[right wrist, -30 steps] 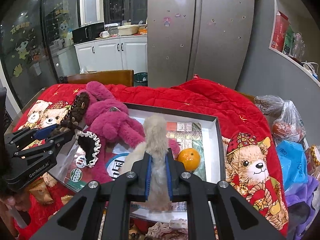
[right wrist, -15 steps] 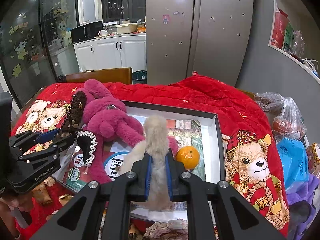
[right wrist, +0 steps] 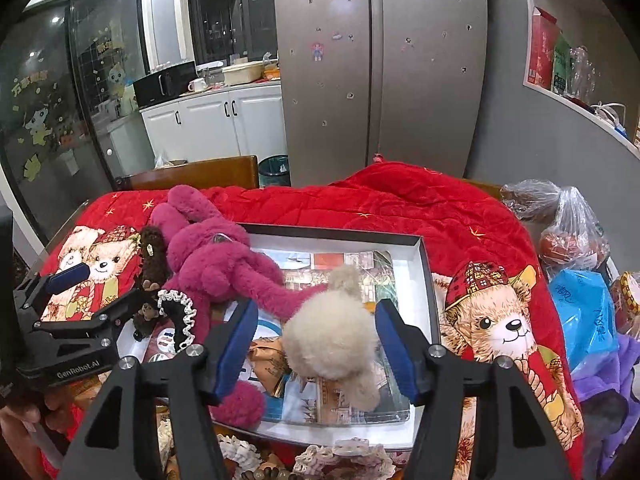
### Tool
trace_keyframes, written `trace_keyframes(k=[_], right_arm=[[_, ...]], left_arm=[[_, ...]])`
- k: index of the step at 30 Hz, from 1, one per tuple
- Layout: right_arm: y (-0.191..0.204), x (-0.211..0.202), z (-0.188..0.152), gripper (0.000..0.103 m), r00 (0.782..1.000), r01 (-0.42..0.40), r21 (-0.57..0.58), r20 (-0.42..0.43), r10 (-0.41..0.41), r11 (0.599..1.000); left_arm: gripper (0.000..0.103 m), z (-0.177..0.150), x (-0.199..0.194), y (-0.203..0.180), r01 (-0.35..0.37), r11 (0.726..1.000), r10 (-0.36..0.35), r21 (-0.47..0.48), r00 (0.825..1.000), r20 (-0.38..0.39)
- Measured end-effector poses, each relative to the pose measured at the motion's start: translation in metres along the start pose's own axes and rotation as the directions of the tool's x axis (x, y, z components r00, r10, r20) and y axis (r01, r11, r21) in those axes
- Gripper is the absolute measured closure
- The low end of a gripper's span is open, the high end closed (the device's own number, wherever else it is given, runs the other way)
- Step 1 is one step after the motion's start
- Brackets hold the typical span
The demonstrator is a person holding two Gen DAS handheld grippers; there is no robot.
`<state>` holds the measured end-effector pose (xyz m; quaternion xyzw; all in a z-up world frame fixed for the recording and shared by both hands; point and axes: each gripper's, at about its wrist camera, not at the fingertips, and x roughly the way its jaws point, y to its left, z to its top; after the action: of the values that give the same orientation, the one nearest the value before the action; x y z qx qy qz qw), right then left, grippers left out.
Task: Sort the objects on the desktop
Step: 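Lower the hair tie into the box with the left tool while the right tool releases the plush, then withdraw both open tools from the picture box back to the pile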
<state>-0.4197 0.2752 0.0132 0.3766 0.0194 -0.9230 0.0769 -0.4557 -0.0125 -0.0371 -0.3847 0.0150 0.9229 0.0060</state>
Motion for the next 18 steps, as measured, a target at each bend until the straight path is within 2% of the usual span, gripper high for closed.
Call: trace_keyframes(k=[5,11,15,18], right_arm=[[-0.001,0.002,0.0,0.04,1.0,0.009,0.006,-0.019,-0.009,1.0],[-0.002,-0.009,0.003,0.04,1.0,0.002,0.008,0.005,-0.002,1.0],[0.0,-0.032,0.008,0.04,0.999,-0.009,0.001,0.045,0.009,1.0],[0.003,-0.062,0.012,0.033,0.995,-0.006,0.002,0.098,0.006,1.0]], left_arm=[[0.006,0.001,-0.004,0.001,0.013,1.0,-0.013,-0.002,1.0,0.009],[0.006,0.007,-0.019,0.002,0.034,0.999,-0.034,-0.006,0.999,0.035],[0.006,0.017,-0.054,0.005,0.057,0.998,-0.056,-0.008,0.994,0.093],[0.006,0.025,-0.091,0.013,0.096,0.995,-0.091,-0.032,0.985,0.147]])
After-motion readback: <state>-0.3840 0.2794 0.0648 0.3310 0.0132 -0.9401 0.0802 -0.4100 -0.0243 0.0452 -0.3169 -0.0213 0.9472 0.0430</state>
